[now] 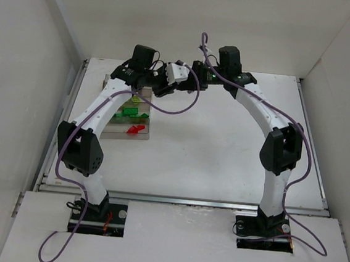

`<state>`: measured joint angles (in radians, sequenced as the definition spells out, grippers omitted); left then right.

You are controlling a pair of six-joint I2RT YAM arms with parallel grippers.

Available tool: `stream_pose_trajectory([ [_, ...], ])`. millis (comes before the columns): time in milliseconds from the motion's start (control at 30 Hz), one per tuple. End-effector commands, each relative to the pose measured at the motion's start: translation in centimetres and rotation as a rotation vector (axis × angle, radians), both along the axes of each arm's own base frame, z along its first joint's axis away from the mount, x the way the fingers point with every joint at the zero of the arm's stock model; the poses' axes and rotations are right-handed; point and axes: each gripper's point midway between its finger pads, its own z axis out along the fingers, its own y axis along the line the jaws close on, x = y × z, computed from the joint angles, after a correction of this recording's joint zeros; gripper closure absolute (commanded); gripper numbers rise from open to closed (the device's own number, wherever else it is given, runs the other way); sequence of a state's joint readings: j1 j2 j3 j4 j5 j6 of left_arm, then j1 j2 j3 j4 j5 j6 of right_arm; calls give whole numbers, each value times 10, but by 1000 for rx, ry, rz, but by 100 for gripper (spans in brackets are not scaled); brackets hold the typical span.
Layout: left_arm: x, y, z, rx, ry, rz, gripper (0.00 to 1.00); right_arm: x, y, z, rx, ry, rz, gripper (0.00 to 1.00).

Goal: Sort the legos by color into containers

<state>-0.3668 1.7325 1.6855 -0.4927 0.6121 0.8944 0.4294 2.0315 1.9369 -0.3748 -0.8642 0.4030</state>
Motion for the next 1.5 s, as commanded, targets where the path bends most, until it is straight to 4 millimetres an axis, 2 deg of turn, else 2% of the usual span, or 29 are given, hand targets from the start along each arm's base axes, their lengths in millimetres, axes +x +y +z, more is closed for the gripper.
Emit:
stream_pose_trajectory([
  [0, -6, -25, 29, -84, -56, -47, 100, 4, 4, 30, 63, -92, -17, 100],
  [33, -6, -23, 20, -71, -40, -38, 100, 3, 2, 29, 56, -89, -30, 100],
  [67, -5, -17, 19, -69, -35, -15, 100, 9, -5, 29, 49, -92, -74, 100],
  [100, 1, -4, 14, -64, -24, 14, 100, 11, -14, 20, 33, -73, -101, 100],
  [133, 1, 3, 4, -61, 5, 35, 100, 8, -17, 27, 37, -91, -112, 100],
  [200, 8, 15, 1, -61, 11, 76, 100, 13, -33, 17, 16, -71, -159, 100],
  [233, 14, 25, 1, -55, 8, 104, 100, 10, -35, 21, 15, -78, -169, 100],
  [400, 19, 39, 5, -58, -2, 135, 100, 15, -49, 10, -9, -60, -220, 100],
  [467, 16, 37, 3, -62, 11, 124, 100, 17, -54, 5, -42, -45, -252, 100],
  [500, 16, 37, 3, -62, 11, 124, 100, 23, -56, -6, -77, -26, -277, 100],
  [533, 14, 40, 2, -64, 26, 125, 100, 34, -65, -20, -136, -4, -355, 100],
  [567, 13, 41, -3, -60, 36, 125, 100, 36, -77, -35, -205, 52, -393, 100],
  [600, 9, 42, -5, -52, 41, 121, 100, 41, -82, -68, -282, 107, -410, 100],
  [667, 4, 42, -8, -54, 55, 114, 100, 44, -96, -109, -417, 181, -446, 100],
  [700, 1, 41, -9, -54, 61, 99, 100, 36, -101, -142, -493, 261, -427, 100],
  [767, -6, 39, -15, -51, 92, 74, 100, 33, -110, -167, -565, 295, -428, 100],
  [833, -13, 37, -12, -65, 103, 54, 100, 28, -117, -188, -622, 342, -435, 97],
  [867, -15, 37, -14, -62, 115, 54, 100, 29, -119, -189, -631, 338, -444, 95],
  [1000, -23, 28, -16, -46, 112, 4, 100, 29, -126, -194, -691, 329, -480, 75],
  [1033, -25, 29, -19, -36, 116, -3, 100, 26, -122, -196, -697, 333, -469, 63],
  [1100, -31, 21, -20, -23, 114, -36, 100, 26, -124, -199, -713, 324, -450, 46],
  [1133, -33, 22, -22, -17, 118, -41, 100, 25, -122, -198, -704, 328, -440, 26],
  [1233, -39, 16, -19, -19, 111, -83, 100, 22, -121, -190, -698, 297, -401, 0],
  [1267, -38, 16, -15, -12, 91, -95, 100, 19, -121, -185, -697, 291, -386, 0],
  [1367, -45, 15, -11, -2, 85, -145, 100, 15, -124, -153, -676, 206, -375, 0],
  [1400, -48, 14, -11, 7, 66, -184, 100, 15, -125, -128, -654, 148, -377, 0],
  [1467, -55, 12, -10, 3, 67, -228, 100, 16, -125, -99, -616, 76, -391, 0],
])
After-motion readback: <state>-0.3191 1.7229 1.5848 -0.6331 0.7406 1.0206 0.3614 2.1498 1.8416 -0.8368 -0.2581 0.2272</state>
